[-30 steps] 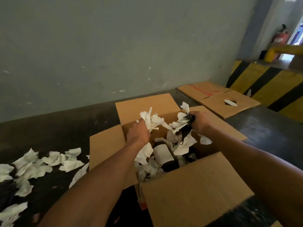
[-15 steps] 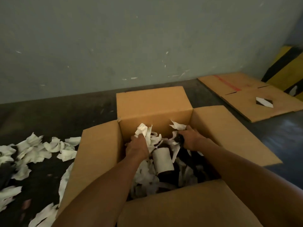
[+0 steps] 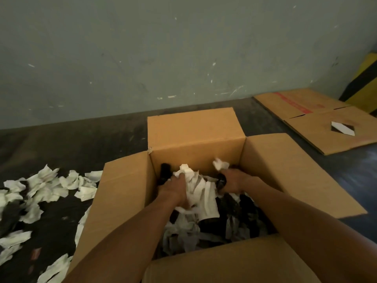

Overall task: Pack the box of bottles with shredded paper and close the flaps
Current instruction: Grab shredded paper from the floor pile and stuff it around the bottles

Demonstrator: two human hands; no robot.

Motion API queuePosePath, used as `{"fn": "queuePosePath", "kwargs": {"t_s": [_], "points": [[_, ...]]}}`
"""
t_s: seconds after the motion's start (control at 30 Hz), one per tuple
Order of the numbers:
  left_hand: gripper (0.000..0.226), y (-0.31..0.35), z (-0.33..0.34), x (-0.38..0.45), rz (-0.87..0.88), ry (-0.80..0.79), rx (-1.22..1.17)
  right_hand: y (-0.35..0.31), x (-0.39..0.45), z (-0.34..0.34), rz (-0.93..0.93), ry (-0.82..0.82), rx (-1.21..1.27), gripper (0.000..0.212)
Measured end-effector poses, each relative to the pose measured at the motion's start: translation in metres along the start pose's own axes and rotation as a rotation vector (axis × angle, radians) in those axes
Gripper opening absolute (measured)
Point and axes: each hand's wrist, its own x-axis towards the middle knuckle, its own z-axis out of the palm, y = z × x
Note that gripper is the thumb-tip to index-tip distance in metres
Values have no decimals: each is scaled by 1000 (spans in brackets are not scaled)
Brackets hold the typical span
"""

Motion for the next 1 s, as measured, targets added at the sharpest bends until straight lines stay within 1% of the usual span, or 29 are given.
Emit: {"fn": "queuePosePath", "kwargs": {"t_s": [0.07, 0.13, 0.2, 0.23, 0.27, 0.33, 0.37, 0.4, 0.43, 0.53, 0.57, 0.63, 0.7, 0.73, 0.77, 0.8, 0.87, 0.9, 0.93, 0.97, 1.0], "points": [[128, -1, 2, -1, -6, -104, 160, -1, -4, -4, 14, -132, -100, 109], [136, -2, 0, -4, -20, -182, 281, -3, -14, -17, 56, -226, -190, 116], [139, -2, -7, -6, -18, -168, 347, -6, -23, -33, 74, -290, -202, 116], [137, -2, -11, -8, -7, -136, 369, -8, -24, -37, 71, -277, -164, 112], [135, -1, -14, -9, 5, -94, 386, -10, -24, -39, 63, -221, -101, 105], [127, 0, -17, -12, 24, 4, 422, -12, -16, -33, 71, -42, 40, 85], [123, 1, -15, -12, 24, 50, 422, -13, -12, -28, 95, 22, 48, 76], [119, 2, -11, -13, 19, 83, 399, -12, -7, -21, 124, 34, 19, 70], [115, 4, -7, -13, 12, 89, 348, -11, -3, -14, 137, 3, -15, 67], [105, 9, 6, -16, -8, 16, 106, -11, -3, 3, 59, -117, -16, 70], [104, 11, 9, -18, -3, 3, 57, -11, -5, 6, 33, -111, 9, 74], [103, 11, 8, -20, 14, -12, 10, -8, -9, 0, 19, -47, 16, 77], [95, 8, 4, -21, 54, -53, -9, -6, -17, -11, 18, 9, -65, 71], [87, 7, 2, -22, 88, -77, 6, -6, -24, -15, 10, 11, -124, 65], [77, 5, 1, -24, 122, -95, 56, -7, -32, -18, -12, -13, -197, 58], [70, 5, 1, -27, 151, -112, 134, -8, -41, -18, -36, -76, -285, 55], [76, 5, 6, -34, 182, -176, 270, -12, -58, -13, -12, -285, -445, 59], [80, 6, 8, -38, 173, -226, 272, -11, -63, -9, 36, -375, -491, 64], [83, 7, 9, -43, 165, -268, 263, -11, -67, -7, 81, -414, -496, 68], [84, 8, 8, -47, 163, -292, 264, -11, -70, -6, 104, -401, -473, 70], [87, 9, 6, -49, 164, -296, 270, -12, -73, -9, 102, -352, -439, 68]]}}
